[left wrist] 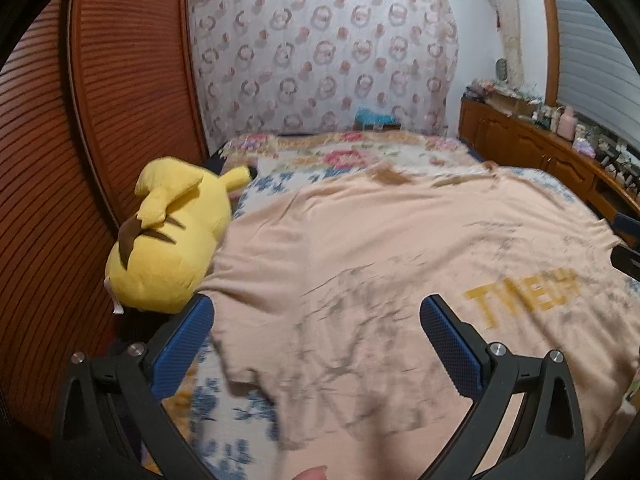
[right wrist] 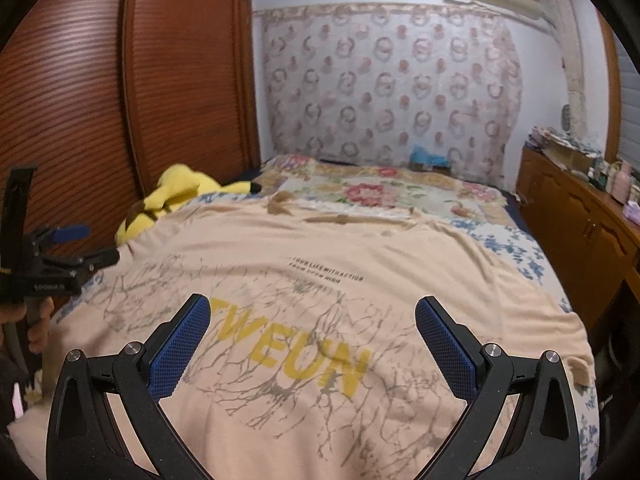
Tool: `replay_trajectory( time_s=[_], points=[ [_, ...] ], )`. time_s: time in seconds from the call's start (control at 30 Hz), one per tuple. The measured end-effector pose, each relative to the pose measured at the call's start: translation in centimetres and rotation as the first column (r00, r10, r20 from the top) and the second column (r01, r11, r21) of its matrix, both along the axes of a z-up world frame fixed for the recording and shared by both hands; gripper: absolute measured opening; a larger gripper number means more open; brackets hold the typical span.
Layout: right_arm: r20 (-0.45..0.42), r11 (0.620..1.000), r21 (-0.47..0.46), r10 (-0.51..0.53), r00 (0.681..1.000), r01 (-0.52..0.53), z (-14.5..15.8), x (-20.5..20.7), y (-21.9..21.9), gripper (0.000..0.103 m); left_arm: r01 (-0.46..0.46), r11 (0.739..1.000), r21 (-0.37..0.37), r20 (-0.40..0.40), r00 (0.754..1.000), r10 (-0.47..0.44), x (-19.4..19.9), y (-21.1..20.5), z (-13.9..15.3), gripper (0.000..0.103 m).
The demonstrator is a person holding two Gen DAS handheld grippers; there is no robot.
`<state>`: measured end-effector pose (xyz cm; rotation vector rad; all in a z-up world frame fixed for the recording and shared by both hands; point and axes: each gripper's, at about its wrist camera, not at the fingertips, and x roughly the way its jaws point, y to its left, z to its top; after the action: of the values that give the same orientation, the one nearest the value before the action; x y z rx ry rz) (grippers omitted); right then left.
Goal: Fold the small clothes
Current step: 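Grasp the T-shirt side edge with the left gripper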
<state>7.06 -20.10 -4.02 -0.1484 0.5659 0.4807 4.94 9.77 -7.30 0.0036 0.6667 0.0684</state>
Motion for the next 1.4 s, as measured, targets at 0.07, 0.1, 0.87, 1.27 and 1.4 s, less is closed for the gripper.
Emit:
replay_trajectory(
  time_s=[0.07, 0.1, 0.87, 1.27, 1.4],
  points=[
    [-0.01, 0.999, -0.036, 0.007, 1.0, -0.008, -1.0, 0.6, 0.6, 0.103, -0.011, 1.0, -0.003, -0.025, 1.0, 0.011, 0.5, 1.4, -0.6, 0.103],
    [-0.02, 0.999, -0.047, 0.01, 1.0, -0.011, -1.4, 0.9, 0.8, 0.103, -0.017, 1.0, -0.007, -0.037, 0.999, 0.017, 0.7, 2.2, -0.9, 0.103],
    [-0.145, 0.984, -0.055, 0.16, 0.976, -0.169, -2.1, 4.1, 5.8, 0.103, 0.02, 0.974, -0.227, -0.186, 0.981, -0.063, 5.3, 11.0, -3.9, 0.052],
    [-0.232, 0.974, -0.028, 0.212, 0.949, -0.224, -3.5, 5.1, 8.1, 0.103, 0.047, 0.993, -0.104, -0.202, 0.977, -0.067, 5.7, 9.7, -3.9, 0.005],
    [-0.231, 0.974, -0.027, 0.213, 0.949, -0.225, -3.5, 5.0, 7.9, 0.103, 0.068, 0.997, -0.046, -0.177, 0.981, -0.075, 5.6, 8.9, -2.8, 0.001]
  ],
)
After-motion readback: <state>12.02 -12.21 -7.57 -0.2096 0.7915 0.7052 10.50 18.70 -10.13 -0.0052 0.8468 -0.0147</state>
